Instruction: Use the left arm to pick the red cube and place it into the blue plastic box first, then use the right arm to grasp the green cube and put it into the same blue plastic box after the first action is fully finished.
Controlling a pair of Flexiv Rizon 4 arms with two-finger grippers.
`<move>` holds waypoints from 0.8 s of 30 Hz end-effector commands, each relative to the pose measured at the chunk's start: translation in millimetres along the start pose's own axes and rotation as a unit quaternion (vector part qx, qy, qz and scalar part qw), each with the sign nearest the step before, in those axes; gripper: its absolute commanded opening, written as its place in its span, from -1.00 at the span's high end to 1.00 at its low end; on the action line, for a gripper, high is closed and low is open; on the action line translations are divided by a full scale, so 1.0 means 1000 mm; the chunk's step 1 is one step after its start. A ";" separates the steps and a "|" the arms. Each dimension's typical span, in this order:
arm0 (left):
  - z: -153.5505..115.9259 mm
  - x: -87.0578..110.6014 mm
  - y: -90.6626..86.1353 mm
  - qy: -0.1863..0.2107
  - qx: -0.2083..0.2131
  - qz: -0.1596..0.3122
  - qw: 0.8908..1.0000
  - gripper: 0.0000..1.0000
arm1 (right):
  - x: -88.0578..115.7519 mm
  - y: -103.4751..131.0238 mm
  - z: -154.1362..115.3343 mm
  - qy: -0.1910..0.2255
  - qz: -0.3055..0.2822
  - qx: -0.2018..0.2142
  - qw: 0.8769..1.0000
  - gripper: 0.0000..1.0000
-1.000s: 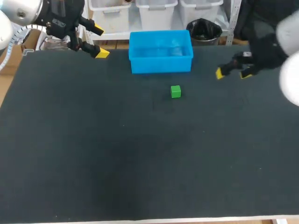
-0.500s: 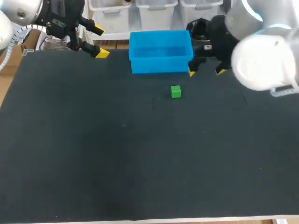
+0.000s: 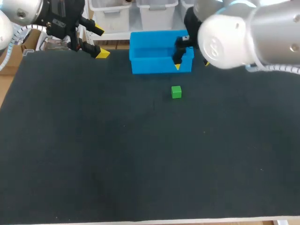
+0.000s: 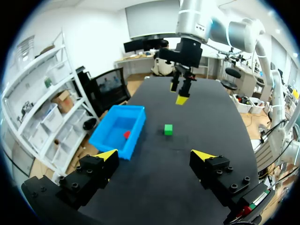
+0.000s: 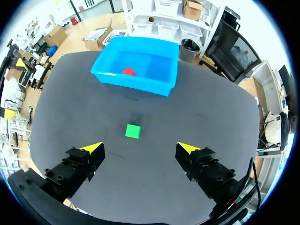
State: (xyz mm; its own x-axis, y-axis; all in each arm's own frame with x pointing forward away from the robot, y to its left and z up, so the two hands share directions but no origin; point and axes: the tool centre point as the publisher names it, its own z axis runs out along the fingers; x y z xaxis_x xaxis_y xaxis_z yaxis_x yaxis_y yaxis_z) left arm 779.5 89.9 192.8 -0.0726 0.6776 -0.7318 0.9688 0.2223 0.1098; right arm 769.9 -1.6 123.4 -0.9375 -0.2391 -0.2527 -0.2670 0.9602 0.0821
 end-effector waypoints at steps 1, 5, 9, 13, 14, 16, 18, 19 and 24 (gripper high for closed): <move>0.000 0.000 0.001 0.001 0.002 0.000 1.000 -1.00 | -0.009 0.001 0.001 0.037 0.000 -0.004 0.999 -1.00; 0.000 0.000 0.001 0.001 0.002 0.000 1.000 -1.00 | -0.009 0.001 0.001 0.037 0.000 -0.004 0.999 -1.00; 0.000 0.000 0.001 0.001 0.002 0.000 1.000 -1.00 | -0.009 0.001 0.001 0.037 0.000 -0.004 0.999 -1.00; 0.000 0.000 0.001 0.001 0.002 0.000 1.000 -1.00 | -0.009 0.001 0.001 0.037 0.000 -0.004 0.999 -1.00; 0.000 0.000 0.001 0.001 0.002 0.000 1.000 -1.00 | -0.009 0.001 0.001 0.037 0.000 -0.004 0.999 -1.00; 0.000 0.000 0.001 0.001 0.002 0.000 1.000 -1.00 | -0.009 0.001 0.001 0.037 0.000 -0.004 0.999 -1.00; 0.000 0.000 0.001 0.001 0.002 0.000 1.000 -1.00 | -0.009 0.001 0.001 0.037 0.000 -0.004 0.999 -1.00; 0.000 0.000 0.001 0.001 0.002 0.000 1.000 -1.00 | -0.009 0.000 0.001 0.034 0.006 -0.003 0.999 -1.00; 0.000 0.000 0.001 0.001 0.002 0.000 1.000 -1.00 | -0.009 -0.008 0.003 0.053 0.028 0.031 0.998 -1.00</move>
State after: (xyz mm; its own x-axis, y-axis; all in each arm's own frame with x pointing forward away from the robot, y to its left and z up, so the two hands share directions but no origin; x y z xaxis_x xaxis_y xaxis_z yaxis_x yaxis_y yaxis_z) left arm 779.4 89.8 192.8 -0.0725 0.6777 -0.7318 0.9688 0.2221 0.1098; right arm 778.5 -10.8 121.5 -0.9668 -0.2017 -0.1567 -0.2116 0.9761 0.0493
